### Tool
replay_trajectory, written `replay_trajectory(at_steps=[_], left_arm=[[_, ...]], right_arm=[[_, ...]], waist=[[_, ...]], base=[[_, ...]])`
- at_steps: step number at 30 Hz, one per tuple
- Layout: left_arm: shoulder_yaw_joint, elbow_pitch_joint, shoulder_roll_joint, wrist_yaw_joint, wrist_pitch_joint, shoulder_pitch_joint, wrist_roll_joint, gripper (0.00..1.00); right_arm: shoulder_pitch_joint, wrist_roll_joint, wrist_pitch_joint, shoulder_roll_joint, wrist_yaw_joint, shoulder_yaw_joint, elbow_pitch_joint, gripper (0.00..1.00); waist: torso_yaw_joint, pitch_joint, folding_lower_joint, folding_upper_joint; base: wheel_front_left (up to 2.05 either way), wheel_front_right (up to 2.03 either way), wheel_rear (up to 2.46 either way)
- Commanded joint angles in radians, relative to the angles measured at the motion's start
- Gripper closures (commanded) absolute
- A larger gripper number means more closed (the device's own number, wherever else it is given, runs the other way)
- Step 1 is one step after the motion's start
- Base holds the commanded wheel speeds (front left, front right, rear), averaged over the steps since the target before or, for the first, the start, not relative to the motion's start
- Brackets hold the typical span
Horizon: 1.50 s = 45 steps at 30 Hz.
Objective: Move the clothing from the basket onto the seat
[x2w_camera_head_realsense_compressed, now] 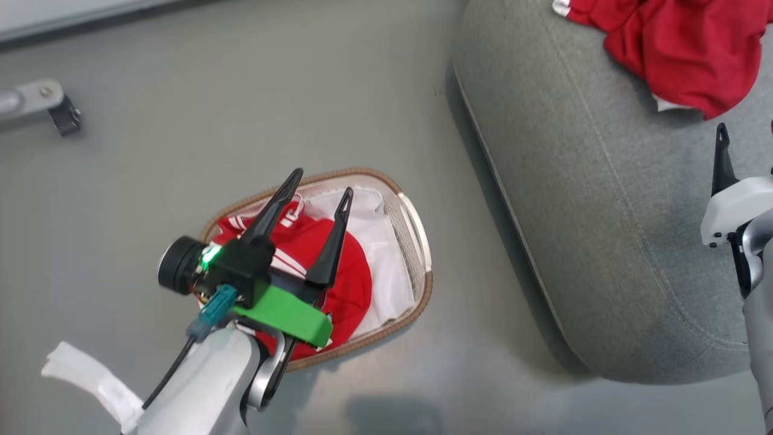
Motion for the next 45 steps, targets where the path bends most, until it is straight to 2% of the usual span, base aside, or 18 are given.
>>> replay_trajectory(at_steps=[1,9,15,24,36,45], left_arm=[[0.026,-0.002,-0.009,-0.001,0.0,0.037,-0.004,0.0],[0.2,-0.009,-0.059,-0.011,0.0,0.203,0.029,0.0],[0.323,-0.012,-0.086,-0.03,0.0,0.312,0.071,0.0],[0.5,-0.017,-0.157,-0.066,0.0,0.436,0.102,0.0],[0.623,-0.037,-0.222,-0.127,0.0,0.568,0.146,0.0],[0.655,-0.042,-0.241,-0.149,0.0,0.597,0.166,0.0]], right_arm=[[0.02,0.014,-0.002,0.0,-0.001,0.014,-0.001,0.0],[0.046,0.058,-0.002,0.041,-0.001,0.101,-0.046,0.0],[0.076,0.086,-0.002,0.107,-0.001,0.158,-0.081,0.0],[0.211,0.137,-0.001,0.19,-0.001,0.209,-0.254,0.0],[0.459,0.267,-0.001,0.201,-0.001,0.334,-0.475,0.0],[0.532,0.292,-0.001,0.202,-0.001,0.377,-0.501,0.0]], waist=[[0.025,-0.102,0.0,0.0],[0.081,-0.225,0.0,0.0],[0.128,-0.268,0.0,0.0],[0.189,-0.302,0.0,0.0],[0.218,-0.355,0.0,0.0],[0.221,-0.377,0.0,0.0]], base=[[0.0,0.0,0.0],[0.0,0.0,0.0],[0.0,0.0,0.0],[0.0,0.0,0.0],[0.0,0.0,0.0],[0.0,0.0,0.0]])
